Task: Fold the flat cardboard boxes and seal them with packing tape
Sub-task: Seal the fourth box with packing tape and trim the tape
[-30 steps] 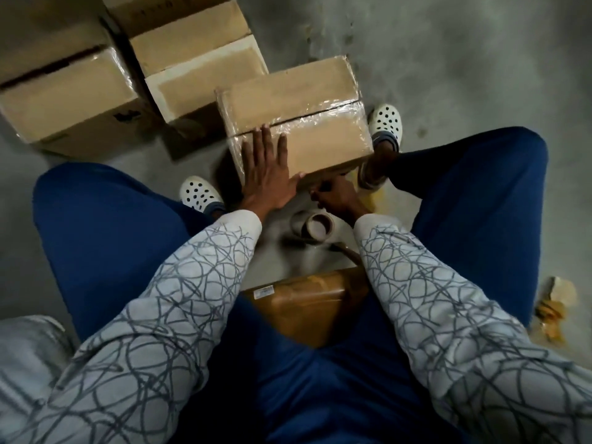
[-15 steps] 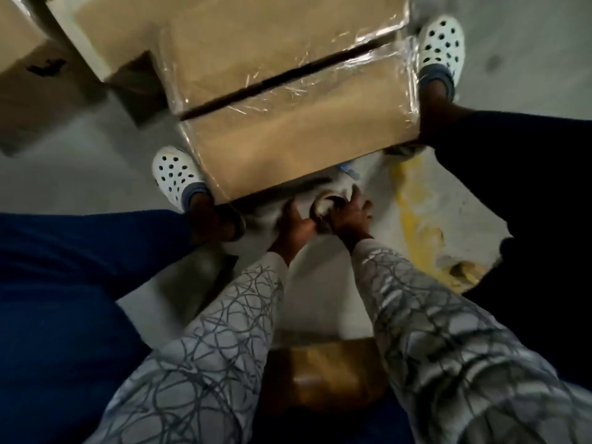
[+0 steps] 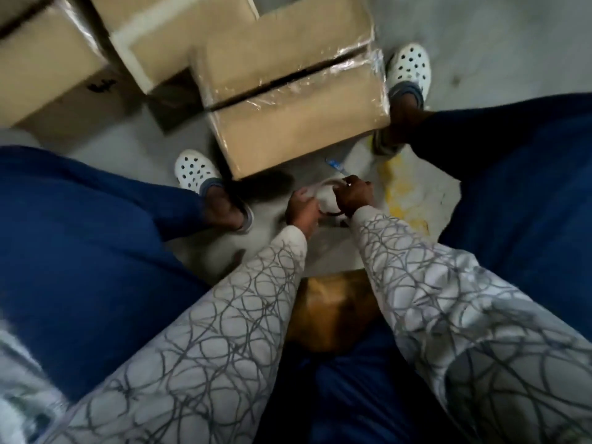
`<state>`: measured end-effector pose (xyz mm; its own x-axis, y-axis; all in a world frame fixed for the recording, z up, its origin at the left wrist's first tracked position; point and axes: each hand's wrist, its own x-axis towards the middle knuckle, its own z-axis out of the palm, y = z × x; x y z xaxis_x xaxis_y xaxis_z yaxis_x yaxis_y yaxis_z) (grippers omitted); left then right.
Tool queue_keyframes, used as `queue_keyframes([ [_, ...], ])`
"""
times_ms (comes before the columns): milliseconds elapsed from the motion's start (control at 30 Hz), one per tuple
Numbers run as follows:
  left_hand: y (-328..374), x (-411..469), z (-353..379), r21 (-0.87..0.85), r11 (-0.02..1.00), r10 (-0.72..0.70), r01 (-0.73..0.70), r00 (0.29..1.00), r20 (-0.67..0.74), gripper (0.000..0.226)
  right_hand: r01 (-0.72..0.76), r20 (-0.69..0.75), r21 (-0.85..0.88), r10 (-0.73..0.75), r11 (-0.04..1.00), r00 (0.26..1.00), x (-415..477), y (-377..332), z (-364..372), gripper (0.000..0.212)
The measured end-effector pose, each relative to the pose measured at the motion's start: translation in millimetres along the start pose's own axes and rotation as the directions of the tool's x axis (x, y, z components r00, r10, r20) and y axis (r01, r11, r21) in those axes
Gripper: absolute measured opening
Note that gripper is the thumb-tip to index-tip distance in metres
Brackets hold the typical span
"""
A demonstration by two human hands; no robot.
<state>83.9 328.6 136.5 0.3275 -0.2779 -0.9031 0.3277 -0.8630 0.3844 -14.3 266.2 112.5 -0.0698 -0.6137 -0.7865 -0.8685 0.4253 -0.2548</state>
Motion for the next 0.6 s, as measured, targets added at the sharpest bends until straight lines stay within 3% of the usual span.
queue_keyframes([
  [133,15,-49,-24,0.245,0.953,0.217,-0.178,0.965,-0.145,0.029,0.203,-0.01,-0.162,-0.207,0.966,0.978,-42,-26,-34,0.038],
  [200,24,-78,-41,0.276,0.917,0.344,-0.288,0.921,-0.181,0.032,0.264,-0.009,-0.198,-0.271,0.944,0.963,-68,-43,-52,0.039],
  [333,50,-131,-77,0.125,0.847,0.531,-0.517,0.838,-0.127,0.033,0.392,-0.072,-0.135,-0.404,0.91,0.912,-142,-68,-97,0.052],
  [400,60,-160,-101,0.012,0.788,0.616,-0.616,0.787,-0.043,0.05,0.435,-0.082,0.031,-0.432,0.9,0.898,-186,-74,-117,0.049],
  [500,63,-201,-131,0.043,0.598,0.788,-0.8,0.596,0.155,0.079,0.407,0.014,0.302,-0.43,0.862,0.903,-236,-76,-137,0.023],
  [600,47,-223,-143,0.203,0.316,0.893,-0.927,0.363,0.265,0.085,0.409,0.0,0.329,-0.433,0.851,0.901,-270,-69,-145,0.021],
])
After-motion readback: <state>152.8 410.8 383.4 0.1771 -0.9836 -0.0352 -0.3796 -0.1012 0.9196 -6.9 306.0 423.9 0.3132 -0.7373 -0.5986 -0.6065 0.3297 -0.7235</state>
